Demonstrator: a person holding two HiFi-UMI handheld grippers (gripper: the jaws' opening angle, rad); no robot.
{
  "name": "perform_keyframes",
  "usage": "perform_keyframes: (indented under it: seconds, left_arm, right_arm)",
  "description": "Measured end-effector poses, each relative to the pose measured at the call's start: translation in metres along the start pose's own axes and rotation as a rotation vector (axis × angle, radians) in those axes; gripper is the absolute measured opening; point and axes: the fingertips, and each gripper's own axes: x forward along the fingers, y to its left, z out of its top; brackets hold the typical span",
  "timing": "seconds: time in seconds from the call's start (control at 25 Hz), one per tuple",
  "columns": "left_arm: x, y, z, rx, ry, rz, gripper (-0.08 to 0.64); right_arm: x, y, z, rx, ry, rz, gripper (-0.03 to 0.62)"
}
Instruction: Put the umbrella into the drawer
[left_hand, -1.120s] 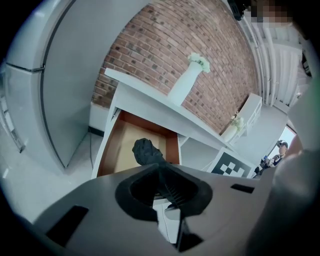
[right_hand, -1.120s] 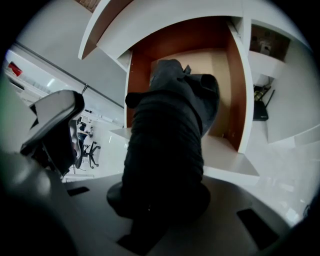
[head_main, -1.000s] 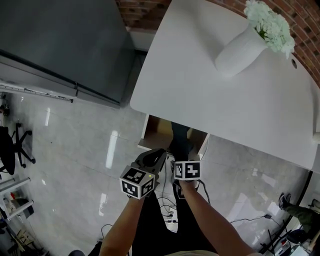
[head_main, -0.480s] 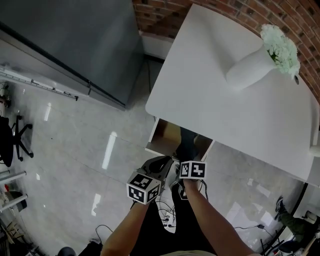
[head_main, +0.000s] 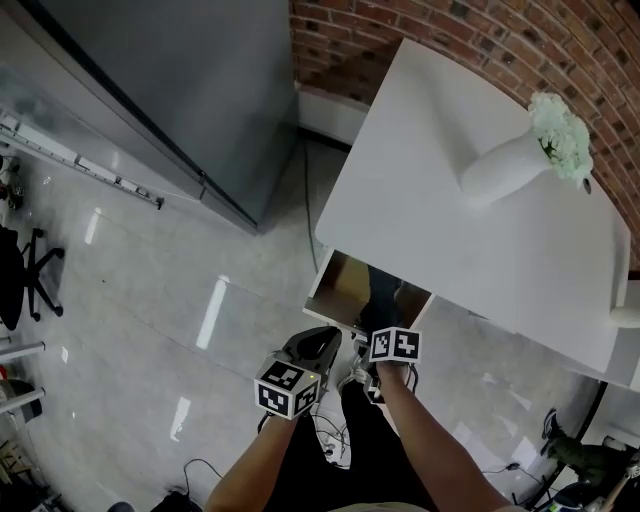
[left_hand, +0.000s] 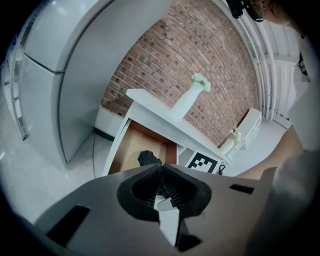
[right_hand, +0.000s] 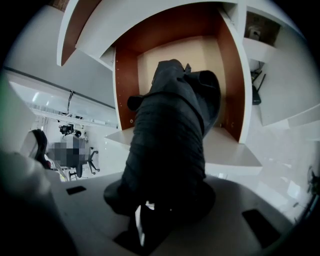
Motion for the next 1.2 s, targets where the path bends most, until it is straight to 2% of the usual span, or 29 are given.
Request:
perform_keyframes:
  seconds: [0.48,0.68,1.08,1.2]
  left_arm:
    - [0.002,-0.002,-0.006,0.012,-0.001,-0.024,0.025]
    - [0.002,-0.003,-0.008,0.010,0.001,-0.026,0.025]
    - [0.005,-0.011,-0.007,0.024,0.006,-0.039,0.025]
    - [0.006,-0.015,-0.005,0.028,0.004,-0.040,0.025]
  right_arm:
    - [-0.019,0.000,-0.006,-0.083,-0.016,-0.089,0.163]
    - [-0.029,-0.003,-0.006,-0.172,-0.045,-0.152,0.163]
    - [-0.047,-0.004,-0.010,-0.211,-0.072,-0.171,0.163]
    - [-0.053,-0.009,-0.011,-0.272,-0.076,-0.225,0.163]
